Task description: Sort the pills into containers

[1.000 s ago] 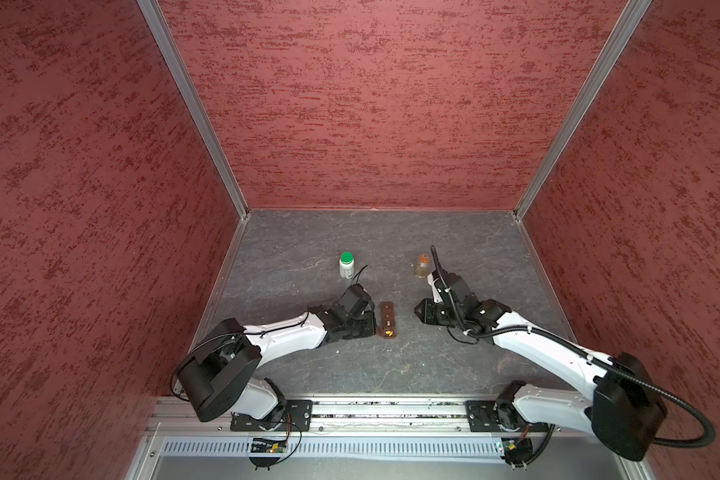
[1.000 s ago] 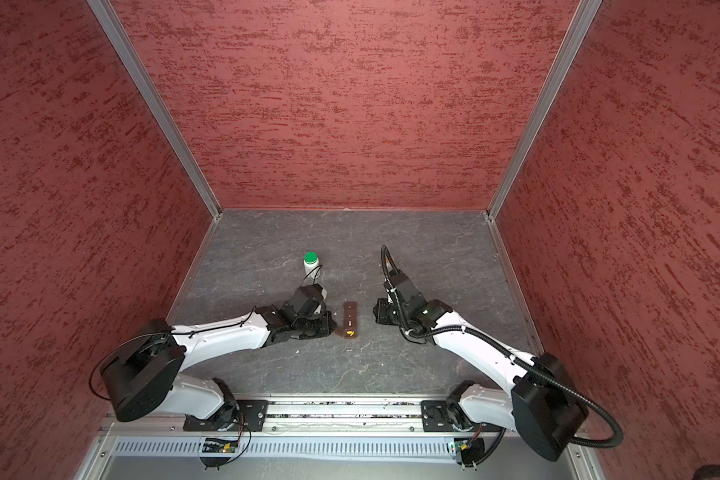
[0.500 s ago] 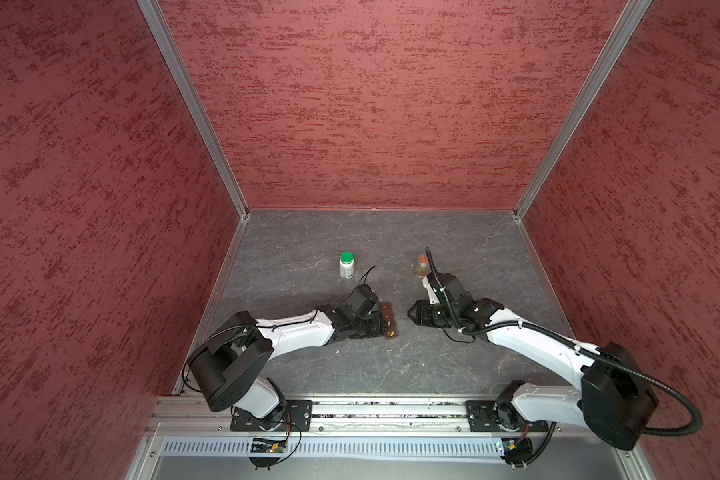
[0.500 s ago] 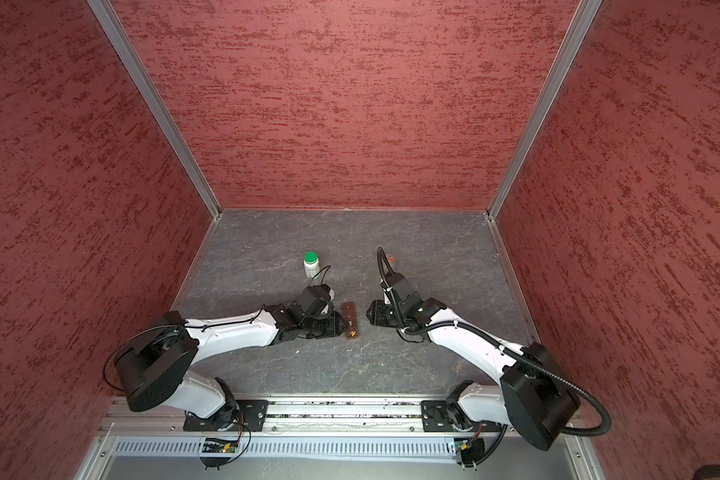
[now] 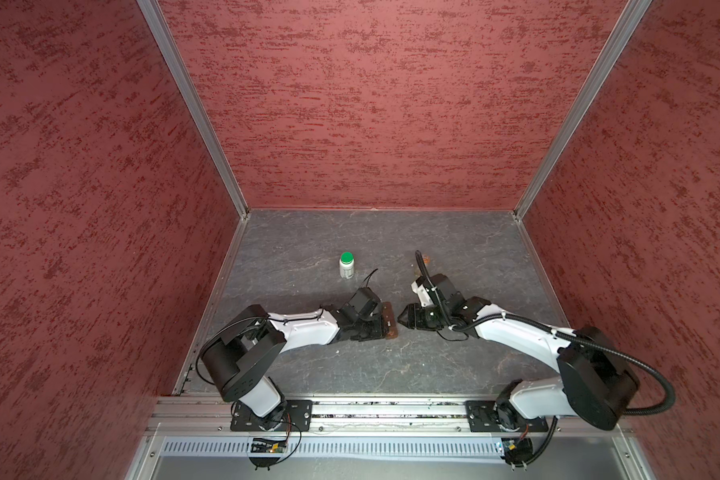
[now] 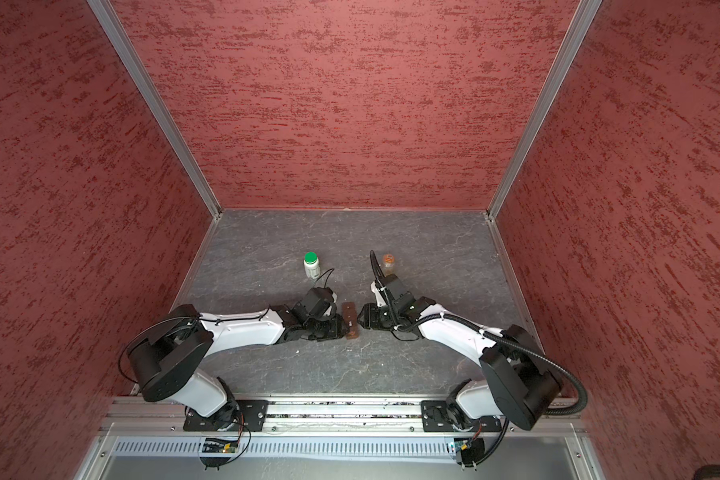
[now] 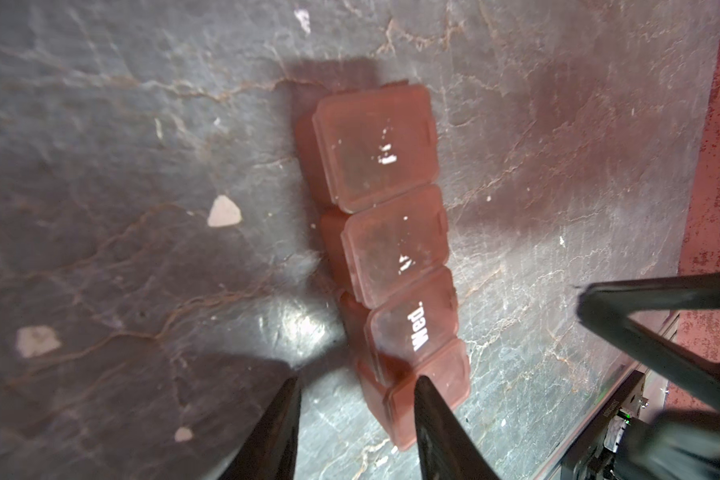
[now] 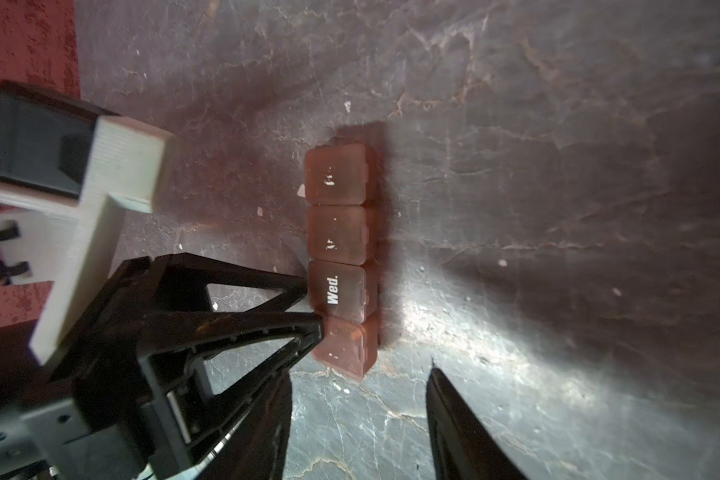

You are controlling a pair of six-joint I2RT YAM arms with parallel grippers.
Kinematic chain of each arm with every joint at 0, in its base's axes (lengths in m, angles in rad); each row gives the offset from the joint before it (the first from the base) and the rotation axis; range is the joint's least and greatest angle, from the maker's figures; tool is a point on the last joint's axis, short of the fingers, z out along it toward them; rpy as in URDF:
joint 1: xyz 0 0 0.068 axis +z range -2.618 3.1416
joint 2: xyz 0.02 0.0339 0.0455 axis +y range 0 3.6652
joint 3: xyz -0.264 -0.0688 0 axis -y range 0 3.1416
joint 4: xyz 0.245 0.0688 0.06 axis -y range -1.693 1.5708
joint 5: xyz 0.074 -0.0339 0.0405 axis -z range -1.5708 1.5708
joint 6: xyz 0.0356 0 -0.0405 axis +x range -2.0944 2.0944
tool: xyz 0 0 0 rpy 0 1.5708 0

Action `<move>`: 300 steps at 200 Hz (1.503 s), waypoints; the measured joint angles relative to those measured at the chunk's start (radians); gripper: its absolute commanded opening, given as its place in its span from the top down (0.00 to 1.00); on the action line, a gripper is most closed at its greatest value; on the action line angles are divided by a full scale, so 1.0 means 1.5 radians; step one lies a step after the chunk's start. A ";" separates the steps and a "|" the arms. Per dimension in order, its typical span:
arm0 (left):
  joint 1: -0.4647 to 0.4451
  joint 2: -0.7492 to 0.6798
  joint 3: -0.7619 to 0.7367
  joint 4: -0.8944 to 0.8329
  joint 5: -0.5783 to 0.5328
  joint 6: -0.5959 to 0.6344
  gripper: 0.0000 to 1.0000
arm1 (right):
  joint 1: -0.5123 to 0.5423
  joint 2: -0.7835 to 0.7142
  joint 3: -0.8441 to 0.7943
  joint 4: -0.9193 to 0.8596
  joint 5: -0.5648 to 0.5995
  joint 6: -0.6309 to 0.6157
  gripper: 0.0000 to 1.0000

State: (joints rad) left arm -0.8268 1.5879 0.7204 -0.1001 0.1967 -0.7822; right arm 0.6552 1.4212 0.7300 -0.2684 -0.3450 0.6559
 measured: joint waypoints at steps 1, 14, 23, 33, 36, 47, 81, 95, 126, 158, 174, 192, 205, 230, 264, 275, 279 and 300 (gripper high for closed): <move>0.000 0.000 0.000 0.001 0.001 0.000 0.55 | 0.000 0.001 0.000 0.000 -0.001 -0.001 0.52; 0.000 0.003 0.000 0.004 0.005 0.000 0.57 | 0.003 0.022 0.000 0.004 -0.009 -0.006 0.55; 0.000 0.005 0.000 0.008 0.008 -0.002 0.57 | 0.005 0.038 0.001 0.007 -0.014 -0.009 0.57; 0.000 0.007 0.000 0.012 0.011 -0.003 0.58 | 0.008 0.054 0.001 0.007 -0.018 -0.013 0.57; 0.000 0.007 0.000 0.013 0.012 -0.004 0.58 | 0.009 0.059 0.001 0.007 -0.020 -0.014 0.58; 0.000 0.009 0.000 0.017 0.016 -0.005 0.60 | 0.012 0.071 0.002 0.008 -0.024 -0.017 0.59; 0.000 0.011 0.000 0.024 0.025 -0.007 0.64 | 0.018 0.094 0.006 0.011 -0.036 -0.022 0.63; 0.000 0.011 0.000 0.026 0.028 -0.008 0.65 | 0.019 0.097 0.010 0.013 -0.040 -0.024 0.65; 0.001 0.012 0.000 0.030 0.036 -0.009 0.68 | 0.021 0.106 0.017 0.017 -0.049 -0.024 0.69; 0.002 0.019 0.000 0.042 0.048 -0.011 0.72 | 0.023 0.120 0.026 0.021 -0.056 -0.024 0.72; 0.003 0.020 0.000 0.046 0.053 -0.013 0.73 | 0.024 0.124 0.031 0.021 -0.058 -0.024 0.73; 0.006 0.021 -0.002 0.049 0.060 -0.018 0.73 | 0.024 0.127 0.033 0.021 -0.061 -0.024 0.75; 0.007 0.021 -0.003 0.051 0.062 -0.022 0.74 | 0.024 0.129 0.035 0.021 -0.064 -0.023 0.77; 0.009 0.021 -0.006 0.056 0.065 -0.027 0.75 | 0.024 0.135 0.041 0.019 -0.071 -0.023 0.81; 0.010 0.021 -0.009 0.062 0.068 -0.030 0.75 | 0.020 0.135 0.050 0.007 -0.071 -0.023 0.89; 0.011 0.021 -0.009 0.062 0.069 -0.030 0.75 | 0.019 0.136 0.053 0.003 -0.070 -0.023 0.92; 0.011 0.021 -0.009 0.062 0.069 -0.030 0.75 | 0.019 0.136 0.054 0.001 -0.069 -0.023 0.93; 0.013 0.021 -0.009 0.061 0.073 -0.033 0.75 | 0.018 0.137 0.059 -0.006 -0.067 -0.024 0.94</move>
State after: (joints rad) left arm -0.8066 1.6196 0.7063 -0.0086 0.3058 -0.8322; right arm 0.6827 1.6264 0.8185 -0.2771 -0.4450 0.6201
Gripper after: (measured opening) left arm 0.249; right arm 0.082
